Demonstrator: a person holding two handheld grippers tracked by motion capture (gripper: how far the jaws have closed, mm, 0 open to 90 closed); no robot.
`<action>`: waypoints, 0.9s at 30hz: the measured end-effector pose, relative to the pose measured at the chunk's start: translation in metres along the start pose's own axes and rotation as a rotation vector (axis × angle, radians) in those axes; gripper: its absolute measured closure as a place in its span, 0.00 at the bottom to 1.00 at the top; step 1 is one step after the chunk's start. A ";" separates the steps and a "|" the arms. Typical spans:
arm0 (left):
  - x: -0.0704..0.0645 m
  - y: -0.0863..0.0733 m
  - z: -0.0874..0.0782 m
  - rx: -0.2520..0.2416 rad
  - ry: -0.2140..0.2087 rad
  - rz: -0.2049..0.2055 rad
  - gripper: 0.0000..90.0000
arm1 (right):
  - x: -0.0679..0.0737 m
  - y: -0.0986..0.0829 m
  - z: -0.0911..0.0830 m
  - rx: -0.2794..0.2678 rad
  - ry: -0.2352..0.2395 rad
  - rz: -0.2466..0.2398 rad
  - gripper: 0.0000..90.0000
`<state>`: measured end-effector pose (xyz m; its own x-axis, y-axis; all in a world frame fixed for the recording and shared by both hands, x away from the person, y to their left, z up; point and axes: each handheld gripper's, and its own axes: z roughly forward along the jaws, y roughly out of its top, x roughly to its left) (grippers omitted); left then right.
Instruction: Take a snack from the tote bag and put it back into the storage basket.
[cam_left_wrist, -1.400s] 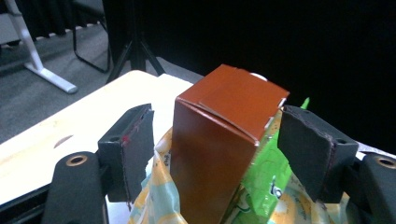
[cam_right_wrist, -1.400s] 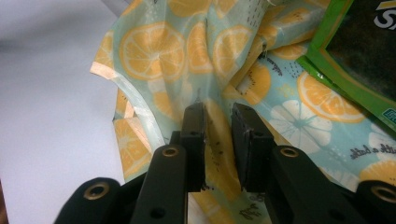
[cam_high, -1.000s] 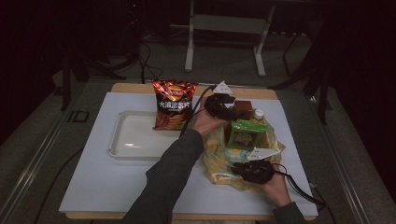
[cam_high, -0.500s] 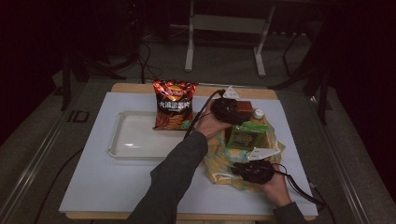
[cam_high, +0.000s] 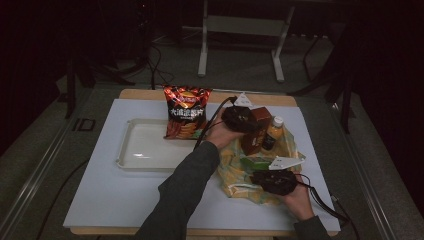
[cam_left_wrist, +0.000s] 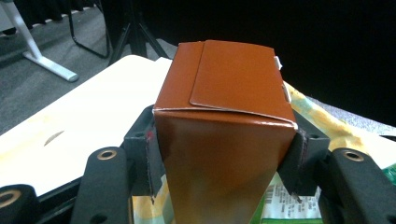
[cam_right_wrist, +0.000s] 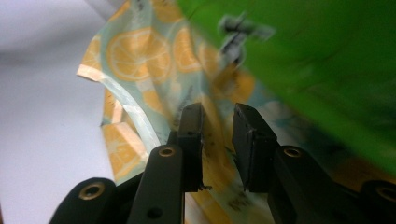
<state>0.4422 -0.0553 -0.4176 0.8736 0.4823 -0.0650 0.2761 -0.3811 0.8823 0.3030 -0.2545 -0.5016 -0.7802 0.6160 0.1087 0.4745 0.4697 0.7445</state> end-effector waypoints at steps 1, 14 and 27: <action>0.000 0.000 0.000 0.000 0.000 0.000 0.46 | -0.001 0.000 -0.002 -0.004 -0.004 -0.001 0.81; -0.009 0.001 -0.004 -0.001 0.012 0.008 0.47 | -0.006 -0.001 -0.008 -0.023 -0.017 0.019 0.81; -0.020 0.011 -0.025 -0.043 0.043 -0.011 0.47 | -0.006 -0.001 -0.006 -0.024 -0.016 0.024 0.82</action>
<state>0.4174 -0.0494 -0.3943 0.8522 0.5203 -0.0552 0.2673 -0.3422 0.9008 0.3045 -0.2626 -0.4993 -0.7620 0.6371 0.1161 0.4831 0.4397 0.7572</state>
